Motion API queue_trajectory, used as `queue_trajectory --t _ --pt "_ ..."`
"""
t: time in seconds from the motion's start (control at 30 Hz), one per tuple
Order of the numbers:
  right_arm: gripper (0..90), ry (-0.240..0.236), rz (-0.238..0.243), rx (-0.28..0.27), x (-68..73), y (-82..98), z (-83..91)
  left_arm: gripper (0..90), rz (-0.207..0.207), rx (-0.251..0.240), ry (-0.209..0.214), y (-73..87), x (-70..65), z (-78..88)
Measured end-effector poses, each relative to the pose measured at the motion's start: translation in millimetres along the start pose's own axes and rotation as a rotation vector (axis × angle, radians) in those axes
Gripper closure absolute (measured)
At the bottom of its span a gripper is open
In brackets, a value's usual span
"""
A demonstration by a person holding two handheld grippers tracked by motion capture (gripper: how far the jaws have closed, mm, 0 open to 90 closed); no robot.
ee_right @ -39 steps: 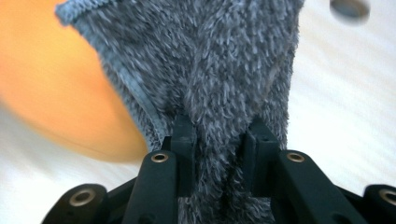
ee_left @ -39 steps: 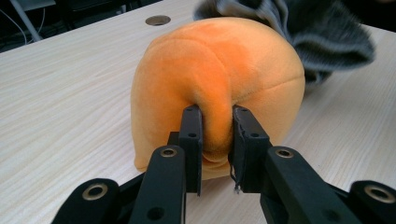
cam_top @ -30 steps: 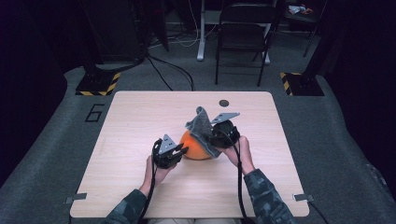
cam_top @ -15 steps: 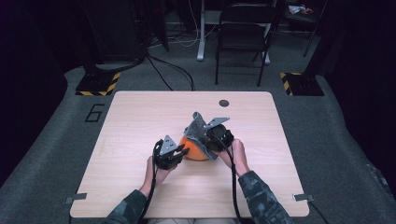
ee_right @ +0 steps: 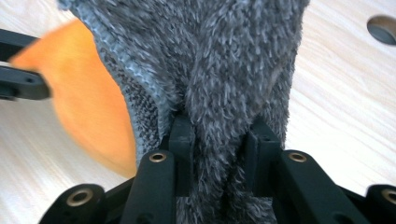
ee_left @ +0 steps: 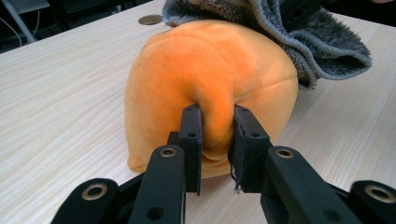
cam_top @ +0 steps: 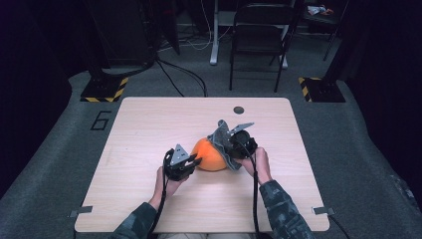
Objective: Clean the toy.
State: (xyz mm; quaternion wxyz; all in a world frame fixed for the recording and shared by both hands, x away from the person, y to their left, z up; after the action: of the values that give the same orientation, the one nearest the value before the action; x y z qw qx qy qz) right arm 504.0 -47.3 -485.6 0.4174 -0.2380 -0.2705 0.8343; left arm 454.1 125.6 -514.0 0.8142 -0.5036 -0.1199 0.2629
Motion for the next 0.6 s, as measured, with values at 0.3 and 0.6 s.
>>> queue_trajectory --t 0.3,0.6 --pt "68.6 0.002 -0.058 0.06 -15.2 16.4 -15.1 75.6 -0.001 -0.001 -0.002 -0.1 -1.0 -0.9" --pt "68.6 0.015 -0.09 0.125 -24.6 33.0 -31.3 75.4 0.0 -0.003 -0.007 0.1 0.4 0.1"
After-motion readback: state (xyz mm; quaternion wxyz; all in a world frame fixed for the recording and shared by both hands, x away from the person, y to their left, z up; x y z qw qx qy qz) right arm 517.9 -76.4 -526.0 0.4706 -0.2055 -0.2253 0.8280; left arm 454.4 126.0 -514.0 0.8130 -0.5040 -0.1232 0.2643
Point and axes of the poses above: each handheld gripper's, and its own axes: z roughly backward along the jaws, y roughly out of its underside, x roughly to its left, the point moved 7 cm from there along -z, roughly forward along the jaws, and after that the axes turned 12 degrees about y, right-handed, at the moved point
